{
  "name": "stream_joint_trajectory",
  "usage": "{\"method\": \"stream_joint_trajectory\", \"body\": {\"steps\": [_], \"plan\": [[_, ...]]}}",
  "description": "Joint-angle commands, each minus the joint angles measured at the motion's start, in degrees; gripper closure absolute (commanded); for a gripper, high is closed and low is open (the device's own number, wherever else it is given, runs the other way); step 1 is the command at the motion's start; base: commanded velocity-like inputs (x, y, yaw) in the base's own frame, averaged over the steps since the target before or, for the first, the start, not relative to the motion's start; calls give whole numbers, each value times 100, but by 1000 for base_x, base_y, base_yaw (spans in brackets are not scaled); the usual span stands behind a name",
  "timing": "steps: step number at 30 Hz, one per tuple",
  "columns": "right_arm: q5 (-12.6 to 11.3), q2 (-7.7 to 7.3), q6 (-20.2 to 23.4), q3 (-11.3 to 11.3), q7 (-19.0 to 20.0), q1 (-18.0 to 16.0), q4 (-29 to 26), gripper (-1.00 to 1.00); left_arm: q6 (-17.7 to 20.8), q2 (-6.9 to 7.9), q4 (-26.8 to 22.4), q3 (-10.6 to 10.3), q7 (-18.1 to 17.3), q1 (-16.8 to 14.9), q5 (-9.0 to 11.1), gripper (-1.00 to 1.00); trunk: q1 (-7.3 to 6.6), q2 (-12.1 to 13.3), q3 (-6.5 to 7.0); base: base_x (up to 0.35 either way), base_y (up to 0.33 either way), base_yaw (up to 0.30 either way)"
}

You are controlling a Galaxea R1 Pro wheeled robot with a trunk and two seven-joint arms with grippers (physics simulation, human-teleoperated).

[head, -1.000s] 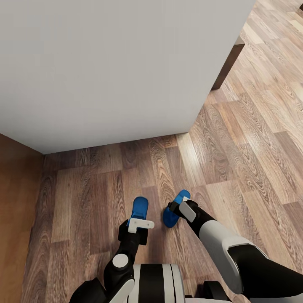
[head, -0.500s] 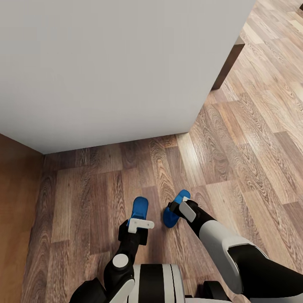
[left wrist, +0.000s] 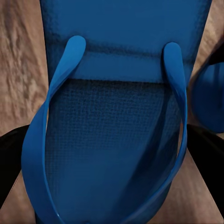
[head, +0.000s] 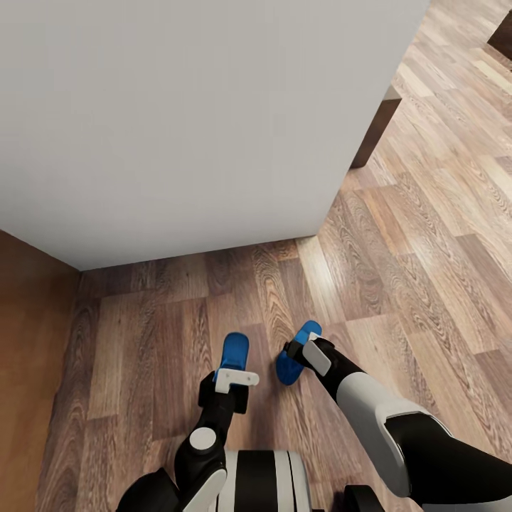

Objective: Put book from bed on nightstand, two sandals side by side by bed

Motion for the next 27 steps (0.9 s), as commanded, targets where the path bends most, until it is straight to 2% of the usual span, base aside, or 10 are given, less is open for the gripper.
{"method": "stream_joint_trajectory", "body": {"steps": [1, 14, 19, 25, 26, 27], "plan": [[-42, -3, 32, 39, -38, 1, -12, 100, 46, 5, -1, -8, 52, -7, 48, 100, -3, 0, 20, 0, 0, 0], [15, -150, 98, 56, -60, 43, -7, 100, 195, -3, 14, -2, 52, -7, 63, 100, -37, 18, 308, 0, 0, 0], [23, -414, 126, 60, -56, 58, -12, 100, 199, -4, 15, -5, 52, -7, 75, 100, -50, 24, 418, 0, 0, 0], [30, -548, 290, 61, -61, 61, -13, 100, 207, -4, 15, -2, 52, -7, 86, 100, -65, 32, 551, 0, 0, 0], [31, -604, 331, 63, -59, 61, -14, 100, 208, -6, 17, -2, 52, -7, 88, 100, -68, 34, 573, 0, 0, 0], [45, -721, 385, 73, -57, 62, -18, 100, 209, -12, 16, -6, 52, -7, 90, 100, -70, 35, 596, 0, 0, 0]]}}
